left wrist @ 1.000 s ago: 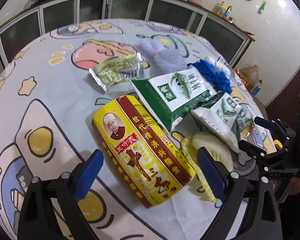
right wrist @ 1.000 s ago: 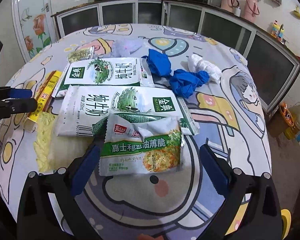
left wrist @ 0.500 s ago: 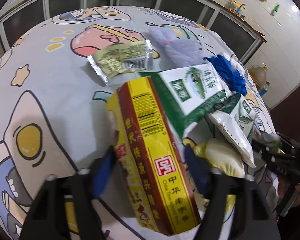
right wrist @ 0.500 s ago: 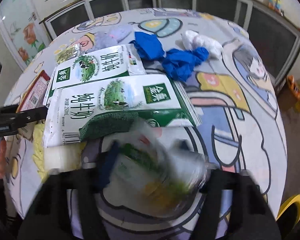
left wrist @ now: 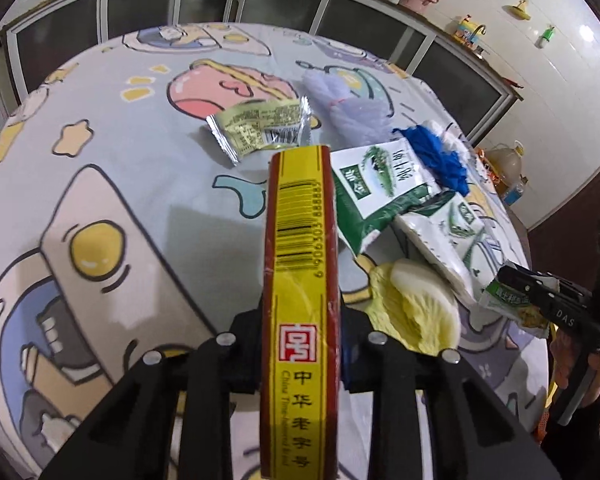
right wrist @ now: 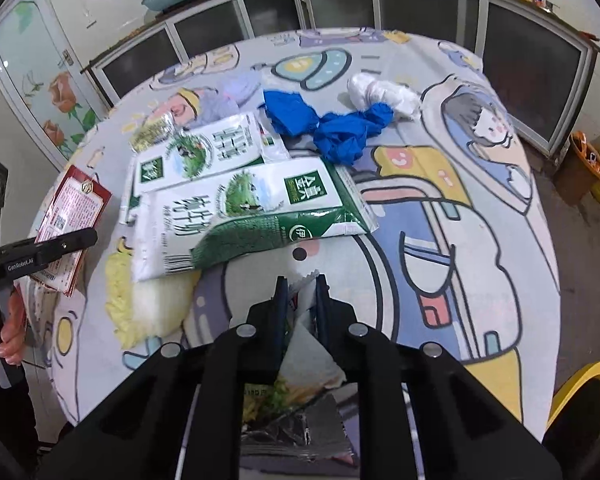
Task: Collect trash
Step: 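Carry both items over the bin and open both tools to drop them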
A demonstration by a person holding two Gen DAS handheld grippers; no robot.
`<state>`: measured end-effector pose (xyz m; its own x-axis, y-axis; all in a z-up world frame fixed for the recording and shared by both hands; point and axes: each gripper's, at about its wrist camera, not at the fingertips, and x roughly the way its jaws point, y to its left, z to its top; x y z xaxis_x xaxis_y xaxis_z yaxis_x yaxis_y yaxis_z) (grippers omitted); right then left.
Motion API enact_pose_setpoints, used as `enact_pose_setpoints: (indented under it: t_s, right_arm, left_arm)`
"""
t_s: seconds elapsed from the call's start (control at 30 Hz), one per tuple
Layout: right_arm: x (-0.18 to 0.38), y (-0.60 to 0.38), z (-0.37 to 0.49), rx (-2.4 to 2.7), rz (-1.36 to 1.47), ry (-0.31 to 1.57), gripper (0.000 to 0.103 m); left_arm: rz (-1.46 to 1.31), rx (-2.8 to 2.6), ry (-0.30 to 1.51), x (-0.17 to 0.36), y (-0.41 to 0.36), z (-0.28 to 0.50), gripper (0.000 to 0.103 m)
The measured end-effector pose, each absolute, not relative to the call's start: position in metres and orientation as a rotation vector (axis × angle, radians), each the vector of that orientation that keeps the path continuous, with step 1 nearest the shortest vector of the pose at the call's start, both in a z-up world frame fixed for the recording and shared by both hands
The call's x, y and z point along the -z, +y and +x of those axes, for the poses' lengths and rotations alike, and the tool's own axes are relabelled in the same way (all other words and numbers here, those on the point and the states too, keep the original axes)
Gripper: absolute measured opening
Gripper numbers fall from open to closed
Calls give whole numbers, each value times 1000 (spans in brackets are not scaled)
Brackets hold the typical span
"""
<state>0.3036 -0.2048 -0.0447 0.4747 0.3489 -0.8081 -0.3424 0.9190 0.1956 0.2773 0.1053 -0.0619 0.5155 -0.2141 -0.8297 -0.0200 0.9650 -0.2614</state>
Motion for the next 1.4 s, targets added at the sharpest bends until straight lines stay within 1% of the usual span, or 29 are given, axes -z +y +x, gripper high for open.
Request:
enact_pose_setpoints:
  t_s: [0.33, 0.53, 0.67, 0.9, 1.4]
  right_arm:
    - [22, -221, 279, -408, 27, 933, 13]
    - [12, -244, 263, -382, 65, 908, 13]
    - [8, -265, 251, -347, 83, 886, 14]
    - [5, -316, 231, -260, 138, 853, 14]
    - [13, -446, 181, -5, 259, 813, 14]
  left_arm:
    - [-252, 118, 968, 37, 107, 247, 25]
    - [-232, 145, 941, 24, 92, 237, 25]
    - [-203, 189, 918, 13, 68, 234, 25]
    - [-136, 307, 913, 8, 5, 242, 25]
    - [16, 650, 958, 19, -179, 253, 25]
